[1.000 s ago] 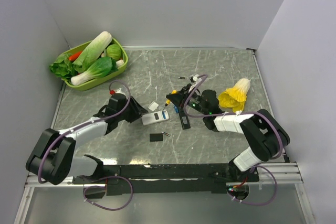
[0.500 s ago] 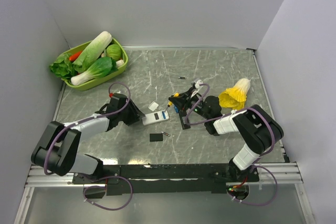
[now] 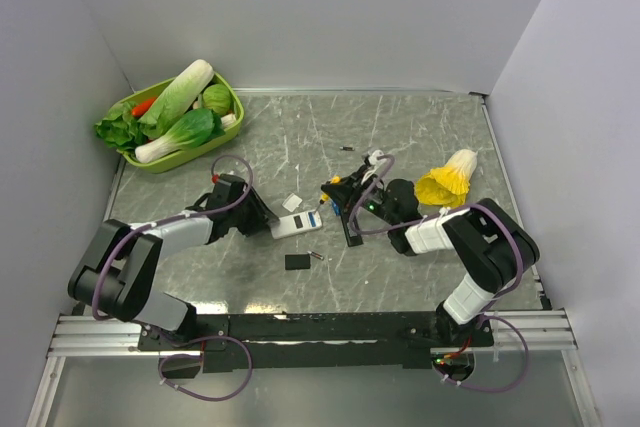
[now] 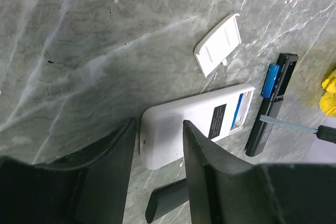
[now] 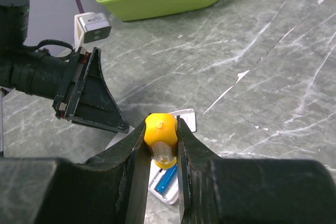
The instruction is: Unload the batteries from the remote control
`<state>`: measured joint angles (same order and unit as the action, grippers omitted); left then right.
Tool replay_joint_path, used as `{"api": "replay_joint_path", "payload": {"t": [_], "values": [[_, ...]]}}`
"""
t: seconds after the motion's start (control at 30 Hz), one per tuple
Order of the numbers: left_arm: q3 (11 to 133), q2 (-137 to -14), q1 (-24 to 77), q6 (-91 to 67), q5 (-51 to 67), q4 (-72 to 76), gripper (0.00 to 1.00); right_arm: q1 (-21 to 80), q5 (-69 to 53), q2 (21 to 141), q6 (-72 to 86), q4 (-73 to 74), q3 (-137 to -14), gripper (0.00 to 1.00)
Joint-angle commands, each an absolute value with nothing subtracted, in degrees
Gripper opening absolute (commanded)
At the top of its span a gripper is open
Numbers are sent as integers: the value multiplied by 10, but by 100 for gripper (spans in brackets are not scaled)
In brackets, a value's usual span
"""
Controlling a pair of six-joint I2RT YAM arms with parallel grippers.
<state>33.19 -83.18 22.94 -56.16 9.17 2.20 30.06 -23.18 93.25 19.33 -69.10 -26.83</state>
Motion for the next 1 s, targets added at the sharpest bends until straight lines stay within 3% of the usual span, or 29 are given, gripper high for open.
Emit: {"api": "replay_joint_path", "payload": {"t": [0.0, 0.07, 0.37, 0.67, 0.97], "values": [[347, -823, 228, -546, 74, 18, 47, 297, -200, 926, 211, -604, -308, 0], [351, -816, 228, -547, 64, 12, 47, 301, -186, 924, 207, -544, -327, 0], [391, -817, 229, -539, 53, -18, 46, 303, -153, 955, 239, -516, -344, 0], [378, -820, 239, -540, 56, -18, 44, 314, -129, 972, 268, -562, -323, 0], [368, -856, 240, -542, 68, -5, 38, 316, -151, 1026, 320, -779, -266, 0]]}}
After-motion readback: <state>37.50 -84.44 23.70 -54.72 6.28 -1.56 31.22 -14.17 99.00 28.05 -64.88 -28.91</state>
